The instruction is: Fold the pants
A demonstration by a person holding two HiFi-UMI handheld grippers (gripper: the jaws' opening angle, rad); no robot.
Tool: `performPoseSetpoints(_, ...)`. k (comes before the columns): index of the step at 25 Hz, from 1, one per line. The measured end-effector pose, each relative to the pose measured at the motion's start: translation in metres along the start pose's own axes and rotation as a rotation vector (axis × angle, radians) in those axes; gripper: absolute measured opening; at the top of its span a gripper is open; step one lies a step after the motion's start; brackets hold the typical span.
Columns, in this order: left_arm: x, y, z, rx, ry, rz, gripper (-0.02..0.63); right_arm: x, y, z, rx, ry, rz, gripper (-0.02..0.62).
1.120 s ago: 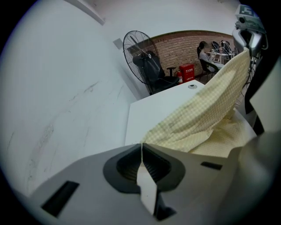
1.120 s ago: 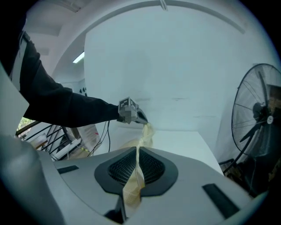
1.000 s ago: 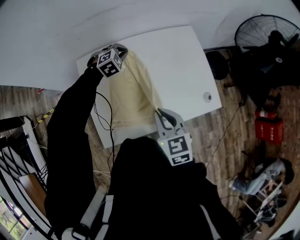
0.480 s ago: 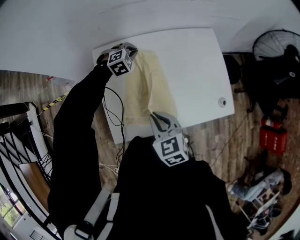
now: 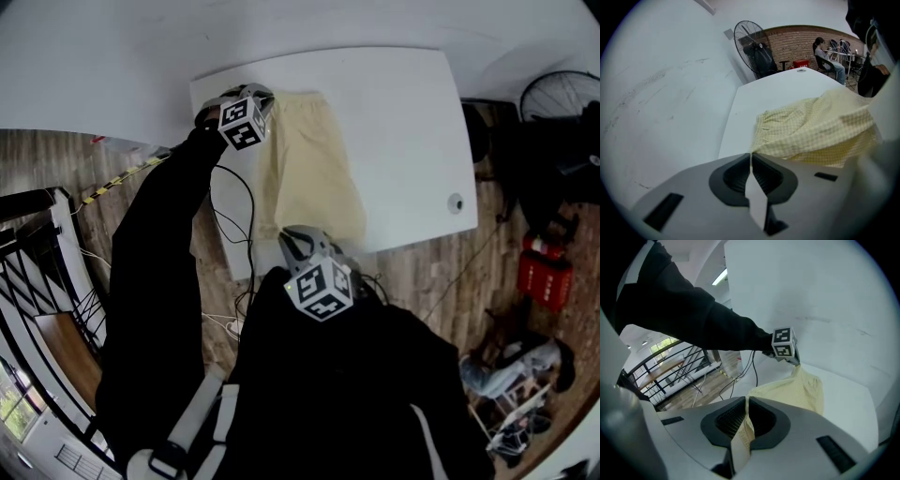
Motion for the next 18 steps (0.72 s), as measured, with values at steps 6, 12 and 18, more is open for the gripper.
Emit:
performPoseSetpoints(6, 0.000, 0.025, 0.006, -0.038, -0.031, -0.054, 0.011, -0.014, 0.001, 0.031, -0.048, -0.094, -0.006, 0.023)
performPoseSetpoints(12, 0.004, 0.049, -0.003, -0.057, -0.074, -0.152, 0.011, -0.020, -0.004, 0.033, -0.026, -0.189, 0.026, 0.025)
performPoseSetpoints(18, 0.011, 0.068, -0.013, -0.035, -0.030, -0.298, 0.011, -0.010, -0.009, 0.024, 0.020, -0.196, 0.054, 0.055)
Point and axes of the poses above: the fingertips, and each gripper's own axes: z forward along the fingers, x to its right, y out of its underside, the point moved 6 cm from there along -z, backward along the fingers, and after that the axes turned 5 degrees about -x, right-handed, at the moved point
